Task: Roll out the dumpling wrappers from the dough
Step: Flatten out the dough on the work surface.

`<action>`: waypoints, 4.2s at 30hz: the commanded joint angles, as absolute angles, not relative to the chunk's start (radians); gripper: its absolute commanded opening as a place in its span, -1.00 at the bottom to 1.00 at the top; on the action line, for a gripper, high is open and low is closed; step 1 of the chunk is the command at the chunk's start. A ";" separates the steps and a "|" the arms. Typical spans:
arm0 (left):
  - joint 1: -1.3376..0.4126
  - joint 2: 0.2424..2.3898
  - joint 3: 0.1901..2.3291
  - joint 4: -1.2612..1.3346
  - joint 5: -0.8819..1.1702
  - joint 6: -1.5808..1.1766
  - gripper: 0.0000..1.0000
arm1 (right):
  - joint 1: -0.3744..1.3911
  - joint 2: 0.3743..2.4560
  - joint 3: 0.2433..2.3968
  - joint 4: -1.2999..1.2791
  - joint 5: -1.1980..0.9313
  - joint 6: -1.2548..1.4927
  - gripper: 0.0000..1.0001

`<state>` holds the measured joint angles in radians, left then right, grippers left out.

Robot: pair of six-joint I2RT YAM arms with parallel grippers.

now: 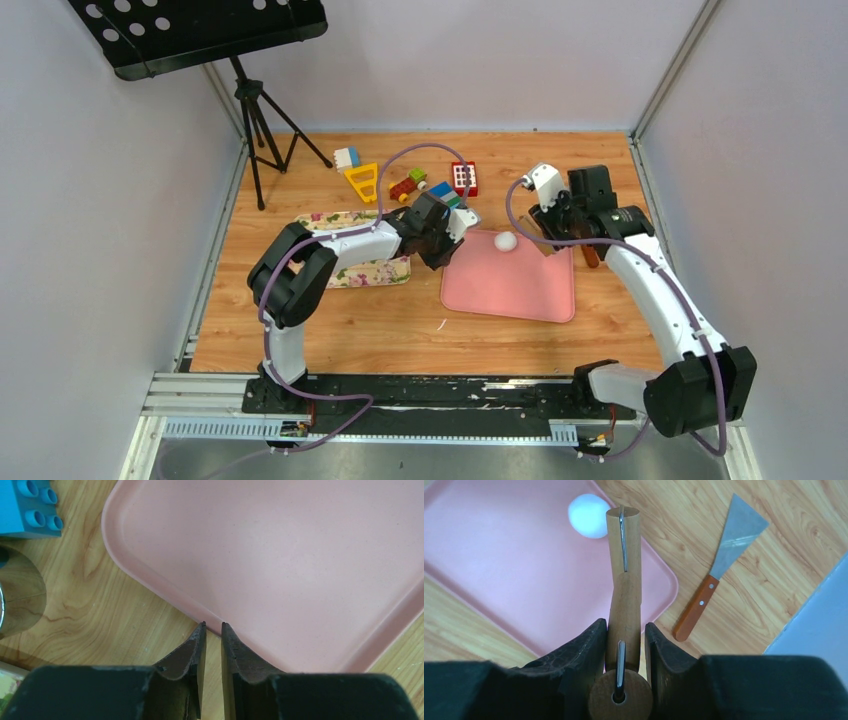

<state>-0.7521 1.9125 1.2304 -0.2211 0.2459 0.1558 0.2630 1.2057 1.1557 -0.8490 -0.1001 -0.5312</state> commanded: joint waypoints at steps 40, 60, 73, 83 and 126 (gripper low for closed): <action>-0.733 1.914 1.196 -0.169 0.353 0.090 -0.50 | 0.374 1.119 1.184 -0.807 -0.222 -0.623 -1.00; -0.732 1.913 1.201 -0.165 0.362 0.081 -0.50 | 0.378 1.250 1.065 -0.661 -0.030 -0.653 -1.00; -0.732 1.915 1.203 -0.167 0.357 0.079 -0.50 | 0.417 1.152 0.974 -0.718 -0.154 -0.640 -1.00; -0.732 1.913 1.203 -0.169 0.356 0.083 -0.50 | 0.479 1.153 0.951 -0.757 -0.131 -0.647 -1.00; -0.731 1.925 1.201 -0.166 0.358 0.086 -0.51 | 0.587 1.278 0.944 -0.925 -0.173 -0.713 -1.00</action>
<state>-0.7250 1.9133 1.2060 -0.1745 0.3344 0.0921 0.5636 1.2362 0.9821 -0.7597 -0.0257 -0.7387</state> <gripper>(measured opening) 0.249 0.334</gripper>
